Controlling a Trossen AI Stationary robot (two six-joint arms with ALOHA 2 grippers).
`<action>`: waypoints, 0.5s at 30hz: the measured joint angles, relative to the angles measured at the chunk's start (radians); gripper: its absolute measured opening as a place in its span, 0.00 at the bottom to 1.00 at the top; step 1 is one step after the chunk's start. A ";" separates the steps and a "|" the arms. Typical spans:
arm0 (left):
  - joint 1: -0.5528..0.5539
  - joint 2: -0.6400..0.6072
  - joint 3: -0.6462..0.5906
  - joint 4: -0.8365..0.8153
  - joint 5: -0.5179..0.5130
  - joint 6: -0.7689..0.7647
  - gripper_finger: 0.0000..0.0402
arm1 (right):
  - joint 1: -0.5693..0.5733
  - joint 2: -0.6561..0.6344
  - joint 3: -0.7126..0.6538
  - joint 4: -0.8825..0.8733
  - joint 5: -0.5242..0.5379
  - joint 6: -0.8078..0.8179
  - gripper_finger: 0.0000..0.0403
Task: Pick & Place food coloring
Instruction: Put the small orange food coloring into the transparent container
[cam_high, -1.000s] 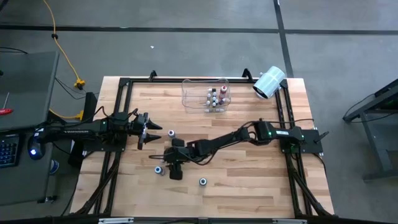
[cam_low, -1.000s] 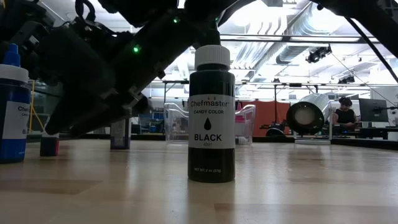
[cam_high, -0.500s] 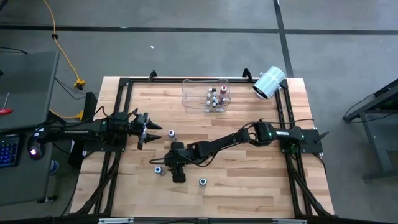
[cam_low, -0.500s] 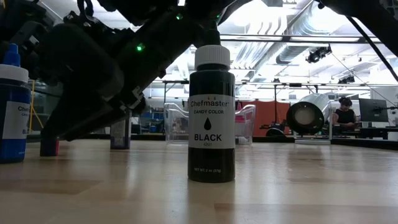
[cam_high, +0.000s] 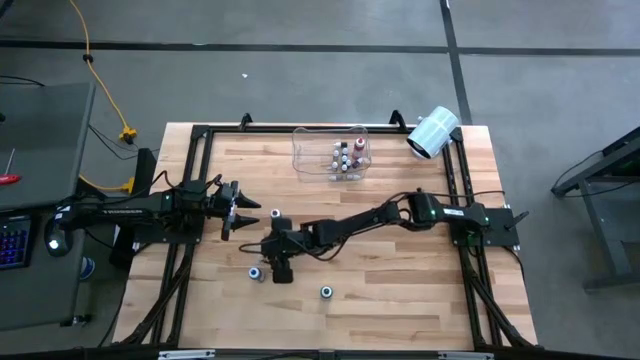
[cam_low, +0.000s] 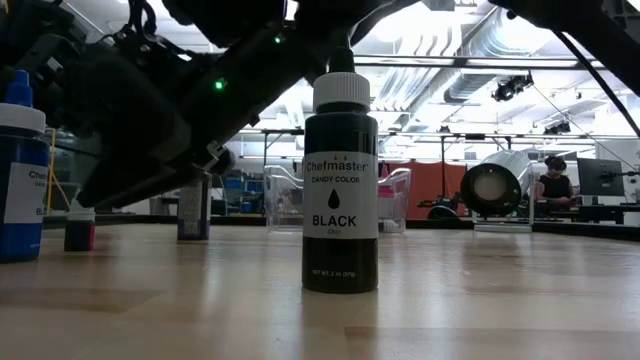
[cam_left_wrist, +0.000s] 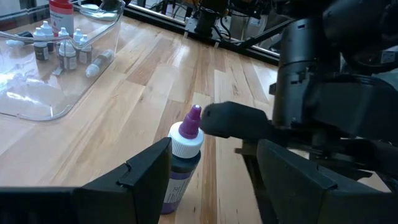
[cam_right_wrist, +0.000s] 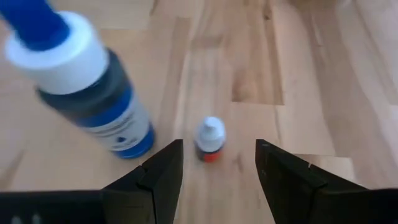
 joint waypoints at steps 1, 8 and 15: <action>0.000 0.000 0.000 0.000 0.000 0.000 0.58 | -0.003 0.000 0.000 0.000 0.003 0.000 0.47; 0.000 0.000 0.000 0.000 0.000 0.000 0.58 | -0.002 0.003 0.000 0.011 0.027 -0.013 0.47; 0.000 0.000 0.000 0.000 0.000 0.000 0.58 | 0.003 0.013 0.000 0.022 0.046 -0.022 0.47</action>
